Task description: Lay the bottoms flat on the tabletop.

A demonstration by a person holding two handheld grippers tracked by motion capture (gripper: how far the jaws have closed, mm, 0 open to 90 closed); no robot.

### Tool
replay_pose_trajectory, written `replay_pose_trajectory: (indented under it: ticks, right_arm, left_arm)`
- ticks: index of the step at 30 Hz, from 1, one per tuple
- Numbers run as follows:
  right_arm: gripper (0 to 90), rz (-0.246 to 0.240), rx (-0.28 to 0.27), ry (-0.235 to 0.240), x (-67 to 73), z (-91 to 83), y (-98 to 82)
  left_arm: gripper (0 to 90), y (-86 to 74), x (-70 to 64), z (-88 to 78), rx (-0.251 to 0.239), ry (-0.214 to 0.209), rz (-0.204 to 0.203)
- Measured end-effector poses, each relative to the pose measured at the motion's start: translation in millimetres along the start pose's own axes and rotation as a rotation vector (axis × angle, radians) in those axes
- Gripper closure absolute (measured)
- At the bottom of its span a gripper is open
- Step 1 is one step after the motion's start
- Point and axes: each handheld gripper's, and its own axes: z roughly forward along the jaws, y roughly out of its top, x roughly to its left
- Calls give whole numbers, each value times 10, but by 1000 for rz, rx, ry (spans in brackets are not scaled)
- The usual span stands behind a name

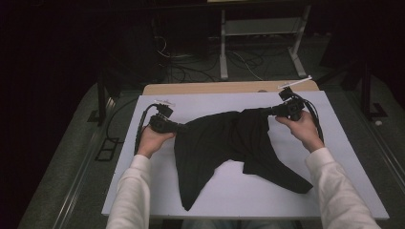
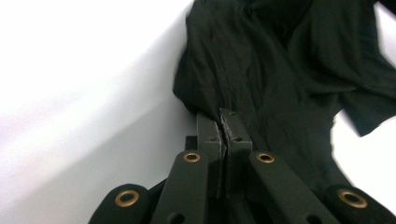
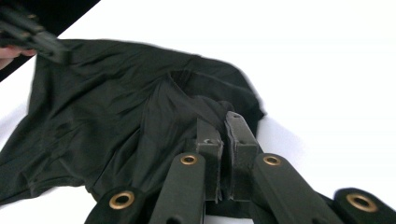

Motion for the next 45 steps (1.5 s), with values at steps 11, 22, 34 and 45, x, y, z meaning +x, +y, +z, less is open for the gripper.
replay_pose_trajectory:
  ticks: [11,22,34,45]
  right_arm:
    - [847,-12,-109,-34,60,-255,389]
    - [848,-54,-91,48,276,-365,-383]
    - [847,17,70,107,352,-397,-1272]
    - [843,57,153,114,371,-455,-1635]
  left_arm:
    - [871,222,-192,-386,-95,-25,53]
    - [871,-339,-694,-334,-13,-218,123]
    - [869,-920,-1026,-86,173,-306,114]
    - [768,-931,-1044,-64,214,-296,124]
